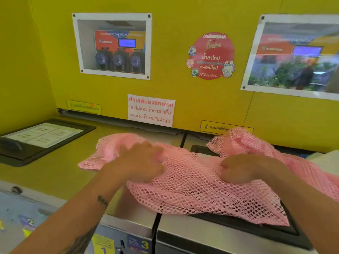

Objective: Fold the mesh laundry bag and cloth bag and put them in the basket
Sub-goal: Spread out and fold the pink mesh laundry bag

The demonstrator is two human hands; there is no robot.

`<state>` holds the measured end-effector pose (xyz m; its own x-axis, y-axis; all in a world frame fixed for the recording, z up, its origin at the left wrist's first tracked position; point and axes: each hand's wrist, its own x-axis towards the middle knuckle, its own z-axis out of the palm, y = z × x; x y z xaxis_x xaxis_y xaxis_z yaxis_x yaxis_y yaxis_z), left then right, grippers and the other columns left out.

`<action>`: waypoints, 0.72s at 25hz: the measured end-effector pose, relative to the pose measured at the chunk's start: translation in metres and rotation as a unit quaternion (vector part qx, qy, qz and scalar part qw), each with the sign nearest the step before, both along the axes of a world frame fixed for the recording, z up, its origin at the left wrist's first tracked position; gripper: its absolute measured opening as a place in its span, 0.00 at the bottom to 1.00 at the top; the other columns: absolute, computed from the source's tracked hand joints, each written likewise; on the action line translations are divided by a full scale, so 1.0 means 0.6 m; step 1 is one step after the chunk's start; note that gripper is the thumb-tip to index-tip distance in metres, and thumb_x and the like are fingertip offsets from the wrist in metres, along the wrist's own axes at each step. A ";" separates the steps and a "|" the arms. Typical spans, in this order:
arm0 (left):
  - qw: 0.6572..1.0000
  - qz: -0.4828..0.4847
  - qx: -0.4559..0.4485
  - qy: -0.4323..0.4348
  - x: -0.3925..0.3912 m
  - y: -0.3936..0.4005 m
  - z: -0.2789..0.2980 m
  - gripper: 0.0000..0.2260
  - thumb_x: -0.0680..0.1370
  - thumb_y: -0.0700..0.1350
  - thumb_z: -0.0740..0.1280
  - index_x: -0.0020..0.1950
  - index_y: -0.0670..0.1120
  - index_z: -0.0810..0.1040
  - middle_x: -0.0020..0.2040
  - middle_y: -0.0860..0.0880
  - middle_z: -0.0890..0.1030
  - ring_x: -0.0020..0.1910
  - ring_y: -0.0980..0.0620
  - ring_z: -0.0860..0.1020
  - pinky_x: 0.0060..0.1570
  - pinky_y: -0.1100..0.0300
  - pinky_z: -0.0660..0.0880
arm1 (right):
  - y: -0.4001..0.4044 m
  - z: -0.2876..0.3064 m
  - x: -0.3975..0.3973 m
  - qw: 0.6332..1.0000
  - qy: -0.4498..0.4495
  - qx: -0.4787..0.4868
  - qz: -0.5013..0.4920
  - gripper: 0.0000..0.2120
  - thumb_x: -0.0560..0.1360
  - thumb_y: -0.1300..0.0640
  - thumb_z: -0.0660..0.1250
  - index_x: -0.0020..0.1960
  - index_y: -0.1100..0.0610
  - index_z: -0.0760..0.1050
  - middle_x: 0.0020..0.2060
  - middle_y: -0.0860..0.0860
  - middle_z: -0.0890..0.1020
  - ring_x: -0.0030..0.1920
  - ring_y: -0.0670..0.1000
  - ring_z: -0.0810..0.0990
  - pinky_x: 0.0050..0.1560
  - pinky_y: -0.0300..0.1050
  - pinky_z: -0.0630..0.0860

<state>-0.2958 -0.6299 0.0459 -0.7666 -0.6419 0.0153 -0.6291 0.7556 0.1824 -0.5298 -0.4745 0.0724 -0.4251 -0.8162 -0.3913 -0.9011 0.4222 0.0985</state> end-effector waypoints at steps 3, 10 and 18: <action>0.999 -0.004 0.012 -0.039 -0.019 0.003 -0.010 0.25 0.76 0.59 0.62 0.73 0.64 0.62 0.77 0.53 0.62 0.75 0.46 0.60 0.72 0.29 0.48 | 0.033 0.002 -0.025 0.973 0.036 -0.229 -0.017 0.29 0.76 0.40 0.60 0.74 0.47 0.64 0.75 0.49 0.66 0.74 0.55 0.64 0.71 0.57 0.65; 0.984 -0.119 -0.031 0.125 -0.144 0.045 -0.005 0.18 0.79 0.56 0.60 0.69 0.60 0.69 0.70 0.55 0.71 0.69 0.52 0.68 0.71 0.45 0.61 | 0.034 -0.042 -0.139 0.978 0.061 -0.183 -0.080 0.25 0.80 0.48 0.50 0.76 0.40 0.58 0.79 0.53 0.59 0.77 0.61 0.58 0.74 0.68 0.54; 0.981 -0.181 0.065 0.001 -0.225 0.043 -0.025 0.22 0.80 0.57 0.60 0.74 0.57 0.67 0.75 0.53 0.65 0.72 0.51 0.64 0.73 0.50 0.61 | 0.137 -0.036 -0.225 0.945 0.160 -0.154 -0.239 0.27 0.75 0.47 0.59 0.71 0.57 0.68 0.71 0.60 0.69 0.68 0.63 0.70 0.65 0.56 0.70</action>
<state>-0.4309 -0.6042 0.0308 -0.9451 -0.3235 -0.0460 -0.3224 0.9001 0.2930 -0.6648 -0.3926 0.0511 -0.8310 -0.5544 0.0449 -0.5442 0.8271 0.1406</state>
